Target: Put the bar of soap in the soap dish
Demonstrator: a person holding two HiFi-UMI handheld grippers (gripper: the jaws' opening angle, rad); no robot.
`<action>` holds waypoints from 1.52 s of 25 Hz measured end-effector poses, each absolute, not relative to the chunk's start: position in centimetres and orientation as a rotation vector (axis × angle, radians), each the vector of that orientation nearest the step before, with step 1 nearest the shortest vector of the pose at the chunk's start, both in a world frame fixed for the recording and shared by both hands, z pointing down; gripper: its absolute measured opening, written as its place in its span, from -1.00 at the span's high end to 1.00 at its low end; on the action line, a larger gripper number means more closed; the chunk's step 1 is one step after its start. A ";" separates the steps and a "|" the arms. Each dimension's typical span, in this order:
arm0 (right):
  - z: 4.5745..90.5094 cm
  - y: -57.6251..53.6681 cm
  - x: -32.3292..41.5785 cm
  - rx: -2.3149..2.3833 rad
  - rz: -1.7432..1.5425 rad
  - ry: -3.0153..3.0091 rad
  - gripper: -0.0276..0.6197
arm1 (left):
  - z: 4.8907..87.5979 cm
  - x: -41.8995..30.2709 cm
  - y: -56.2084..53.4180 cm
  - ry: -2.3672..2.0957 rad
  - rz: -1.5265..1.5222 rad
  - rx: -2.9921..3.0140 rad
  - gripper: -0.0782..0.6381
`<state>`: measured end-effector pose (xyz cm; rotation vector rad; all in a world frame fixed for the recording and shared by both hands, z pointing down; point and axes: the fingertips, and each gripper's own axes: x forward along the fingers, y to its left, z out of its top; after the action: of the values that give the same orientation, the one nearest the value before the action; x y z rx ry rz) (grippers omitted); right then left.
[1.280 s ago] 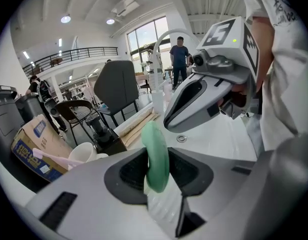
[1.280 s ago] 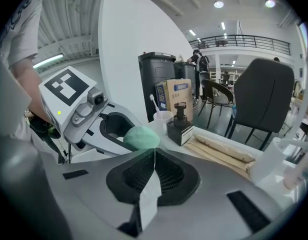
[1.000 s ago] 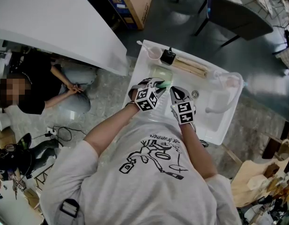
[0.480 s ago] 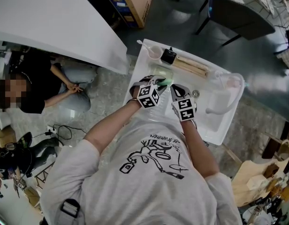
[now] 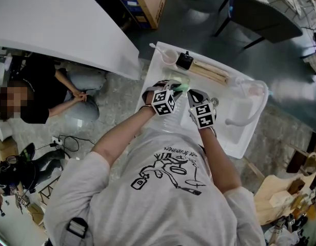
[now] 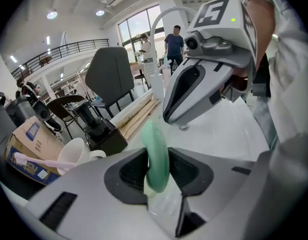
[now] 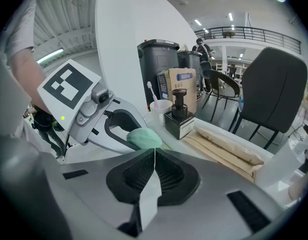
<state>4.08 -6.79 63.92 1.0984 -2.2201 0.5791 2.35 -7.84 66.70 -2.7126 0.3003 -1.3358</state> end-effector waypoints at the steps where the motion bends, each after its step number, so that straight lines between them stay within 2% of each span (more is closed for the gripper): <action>1: 64.1 -6.9 4.1 1.096 0.581 -2.218 0.84 | 66.9 2.3 -7.9 0.297 -1.343 -2.707 0.44; 38: 69.0 -7.9 4.4 1.013 0.636 -2.146 0.84 | 73.0 2.3 -9.8 0.122 -1.544 -2.490 0.44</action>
<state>4.41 -7.92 68.98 1.0135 -2.1456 0.6361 2.32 -9.82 73.01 -2.4897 0.1225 -1.5441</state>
